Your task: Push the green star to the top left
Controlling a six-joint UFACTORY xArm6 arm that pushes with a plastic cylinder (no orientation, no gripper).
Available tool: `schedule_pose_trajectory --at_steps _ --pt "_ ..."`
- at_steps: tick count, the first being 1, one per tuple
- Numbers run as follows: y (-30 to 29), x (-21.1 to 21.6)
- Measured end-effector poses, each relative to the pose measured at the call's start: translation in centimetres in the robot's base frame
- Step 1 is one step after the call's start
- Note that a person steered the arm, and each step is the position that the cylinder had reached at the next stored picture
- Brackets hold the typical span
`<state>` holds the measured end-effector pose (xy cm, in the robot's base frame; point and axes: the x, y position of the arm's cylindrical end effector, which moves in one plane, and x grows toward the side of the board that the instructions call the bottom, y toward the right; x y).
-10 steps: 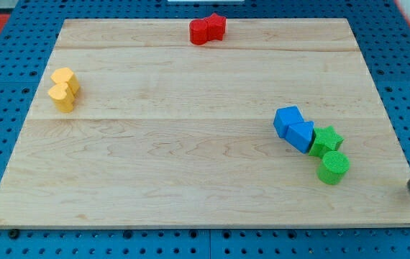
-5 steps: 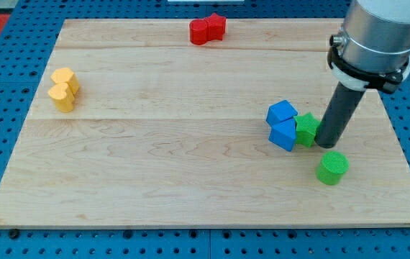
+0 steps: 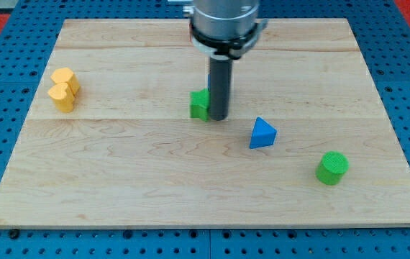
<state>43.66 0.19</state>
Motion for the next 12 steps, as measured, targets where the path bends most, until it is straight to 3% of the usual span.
schedule_pose_trajectory --at_steps 4,7,9,12 --pt "-10.7 -12.5" --pt "-19.9 -11.9" --pt "-20.8 -16.1" --pt "-22.4 -18.6"
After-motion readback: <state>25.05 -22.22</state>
